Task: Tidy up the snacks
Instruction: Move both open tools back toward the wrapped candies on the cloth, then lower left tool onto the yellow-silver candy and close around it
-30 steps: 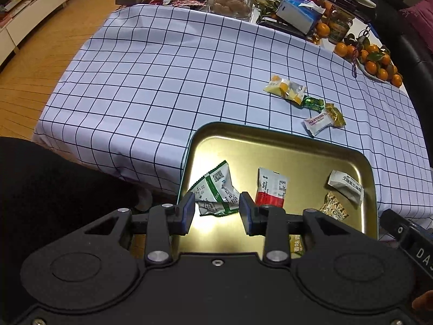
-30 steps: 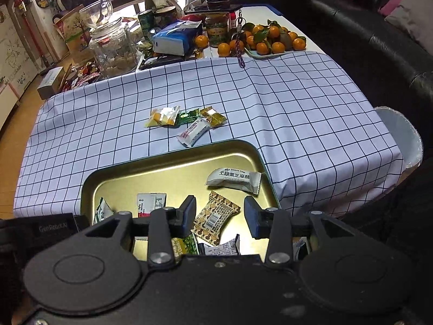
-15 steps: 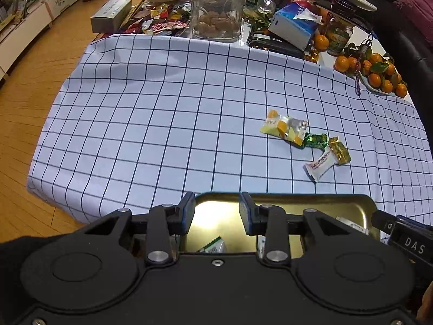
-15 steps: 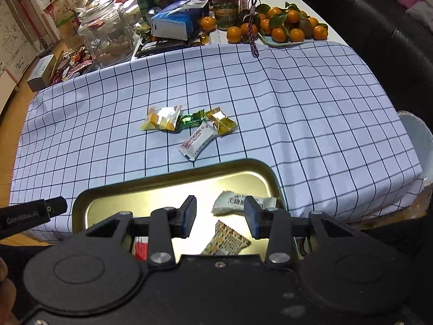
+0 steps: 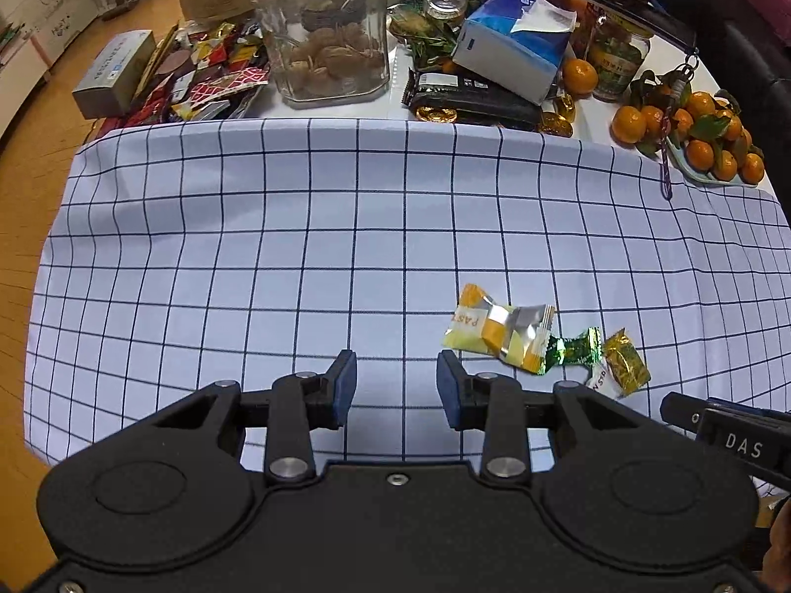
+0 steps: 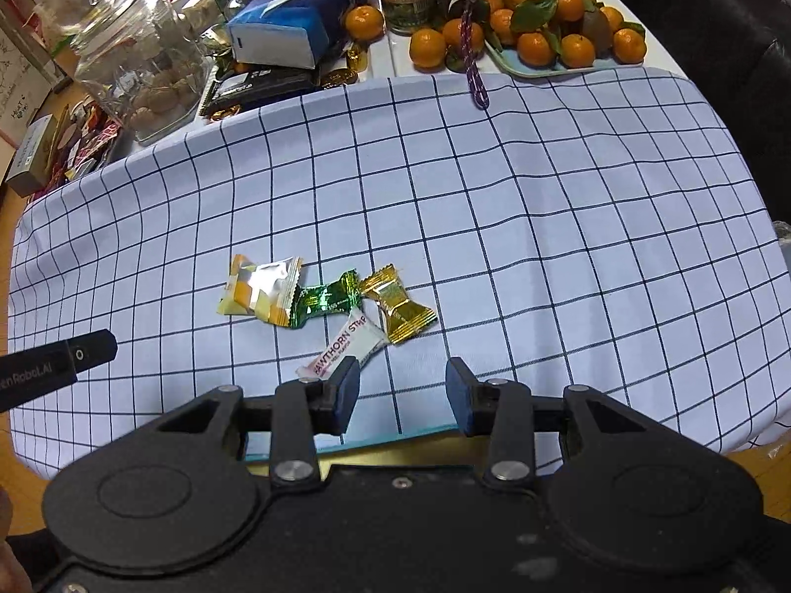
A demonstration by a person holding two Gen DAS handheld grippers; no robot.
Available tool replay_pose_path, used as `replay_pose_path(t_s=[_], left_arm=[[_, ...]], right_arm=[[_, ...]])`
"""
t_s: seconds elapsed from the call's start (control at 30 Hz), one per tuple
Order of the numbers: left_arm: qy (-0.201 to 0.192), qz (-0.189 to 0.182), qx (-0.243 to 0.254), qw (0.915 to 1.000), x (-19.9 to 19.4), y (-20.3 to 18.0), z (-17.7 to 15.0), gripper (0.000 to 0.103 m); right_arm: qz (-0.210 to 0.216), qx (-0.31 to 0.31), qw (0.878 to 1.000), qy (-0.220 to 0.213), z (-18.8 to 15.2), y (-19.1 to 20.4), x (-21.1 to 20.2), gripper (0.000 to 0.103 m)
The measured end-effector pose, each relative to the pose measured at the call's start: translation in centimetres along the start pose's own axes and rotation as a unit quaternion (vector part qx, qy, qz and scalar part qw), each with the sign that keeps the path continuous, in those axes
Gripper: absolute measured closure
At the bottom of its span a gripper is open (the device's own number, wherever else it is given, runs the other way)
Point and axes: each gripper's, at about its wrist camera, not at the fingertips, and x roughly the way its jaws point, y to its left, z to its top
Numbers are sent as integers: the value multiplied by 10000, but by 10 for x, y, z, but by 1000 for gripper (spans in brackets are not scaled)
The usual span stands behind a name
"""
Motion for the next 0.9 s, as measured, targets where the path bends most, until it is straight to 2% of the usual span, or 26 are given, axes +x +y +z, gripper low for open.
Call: replay_pose_path(t_s=[0.17,0.3,0.53,0.7,0.8,0.9], left_arm=[[159,-81,105,9998,24,-13,23,59],[272,-199,-18,9994,41,-21,33,59],[464,-424,110,9980,59,-41,32,59],[597,-621,243,9960,69,-59,29,59],[635,-642,388,9952,72,-70,27,59],[698,-503,476,9952,79,-77,26,59]], right_arm=[[-149,307,9990,286,26,-2,23,62],[-200,246,9991,265,37,2,29,62],[-162,371,9984,404,40,1,33,62],[-175,451,9982,354,41,-2,30,62],[-182,583,9975,353,44,-7,29,62],[-86,783,9959,438,45,-13,28,62]])
